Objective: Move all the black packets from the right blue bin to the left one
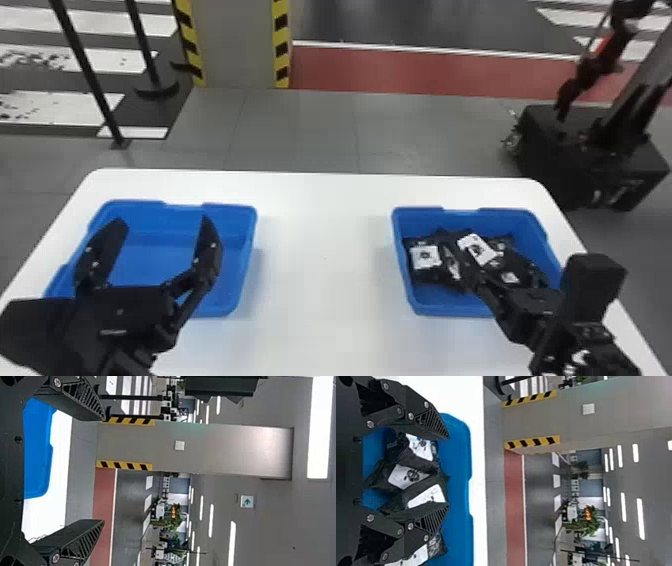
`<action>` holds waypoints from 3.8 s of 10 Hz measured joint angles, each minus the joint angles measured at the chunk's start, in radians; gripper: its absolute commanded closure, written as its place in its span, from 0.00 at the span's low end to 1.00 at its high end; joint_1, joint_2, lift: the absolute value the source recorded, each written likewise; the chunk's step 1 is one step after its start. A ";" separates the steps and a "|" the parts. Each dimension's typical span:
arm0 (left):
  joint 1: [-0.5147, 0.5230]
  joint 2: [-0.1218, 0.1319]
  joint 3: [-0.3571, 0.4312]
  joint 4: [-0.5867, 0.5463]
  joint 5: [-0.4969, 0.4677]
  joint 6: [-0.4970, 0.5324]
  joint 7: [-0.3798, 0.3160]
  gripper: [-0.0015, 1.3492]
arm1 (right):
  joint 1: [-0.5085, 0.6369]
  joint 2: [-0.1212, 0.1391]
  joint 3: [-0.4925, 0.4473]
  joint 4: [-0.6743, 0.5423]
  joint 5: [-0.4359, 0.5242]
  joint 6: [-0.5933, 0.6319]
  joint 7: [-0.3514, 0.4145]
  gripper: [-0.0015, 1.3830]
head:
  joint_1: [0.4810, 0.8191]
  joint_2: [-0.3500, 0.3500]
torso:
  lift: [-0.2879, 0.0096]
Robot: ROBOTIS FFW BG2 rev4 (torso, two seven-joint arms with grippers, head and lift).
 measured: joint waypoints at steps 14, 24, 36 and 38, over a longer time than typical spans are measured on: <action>-0.003 0.003 0.000 0.007 -0.002 -0.006 -0.016 0.08 | -0.323 0.031 -0.098 0.340 0.201 0.268 0.166 0.35 | 0.63 0.26 | 0.60; -0.013 0.005 -0.004 0.029 0.014 -0.036 -0.023 0.08 | -0.313 0.056 -0.100 0.317 0.149 0.212 0.185 0.81 | 0.63 0.30 | 0.60; -0.102 0.032 -0.064 0.020 0.269 0.121 -0.140 0.09 | -0.349 0.061 0.226 0.189 -0.271 0.109 0.463 0.81 | 0.63 0.68 | 0.60; -0.112 0.033 -0.061 0.020 0.265 0.116 -0.142 0.09 | -0.362 0.049 0.324 0.189 -0.327 0.124 0.468 0.81 | 0.63 0.76 | 0.60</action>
